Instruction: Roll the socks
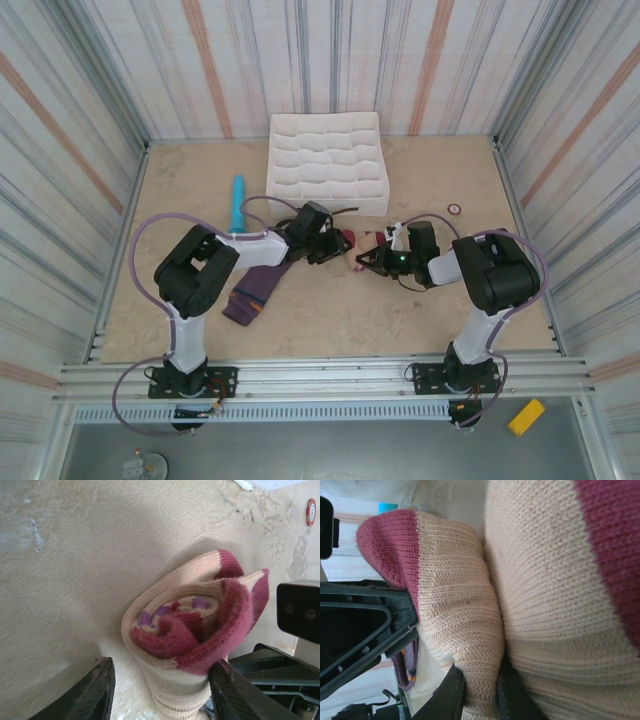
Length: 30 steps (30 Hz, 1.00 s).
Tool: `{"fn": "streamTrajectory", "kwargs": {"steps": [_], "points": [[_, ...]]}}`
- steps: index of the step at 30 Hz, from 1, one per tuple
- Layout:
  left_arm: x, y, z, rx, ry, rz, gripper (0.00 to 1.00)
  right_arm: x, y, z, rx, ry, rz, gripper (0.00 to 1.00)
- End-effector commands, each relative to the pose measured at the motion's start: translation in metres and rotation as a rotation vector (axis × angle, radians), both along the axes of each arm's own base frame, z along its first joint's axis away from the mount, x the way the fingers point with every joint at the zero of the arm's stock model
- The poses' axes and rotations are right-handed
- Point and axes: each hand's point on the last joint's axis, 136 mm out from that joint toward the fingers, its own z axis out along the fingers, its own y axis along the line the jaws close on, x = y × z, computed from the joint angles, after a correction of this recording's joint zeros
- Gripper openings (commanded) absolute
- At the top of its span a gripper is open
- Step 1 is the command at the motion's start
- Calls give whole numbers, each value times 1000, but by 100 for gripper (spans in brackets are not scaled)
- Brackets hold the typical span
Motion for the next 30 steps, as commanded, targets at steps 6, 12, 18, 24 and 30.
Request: {"fn": "streamTrajectory", "kwargs": {"steps": [6, 12, 18, 24, 30], "points": [[2, -14, -16, -1, 10, -2, 36, -59, -39, -81, -201, 408, -128, 0], [2, -11, -23, 19, 23, 21, 13, -52, -39, -70, -200, 372, -123, 11], [0, 8, -19, 77, 32, 48, 2, -43, -41, -36, -261, 244, -69, 31], [-7, 25, -11, 134, 59, 46, 0, -37, -32, 14, -406, 24, 32, 56], [-31, 46, -15, 155, 123, 59, 0, -41, -5, 56, -639, -284, 154, 78]]}}
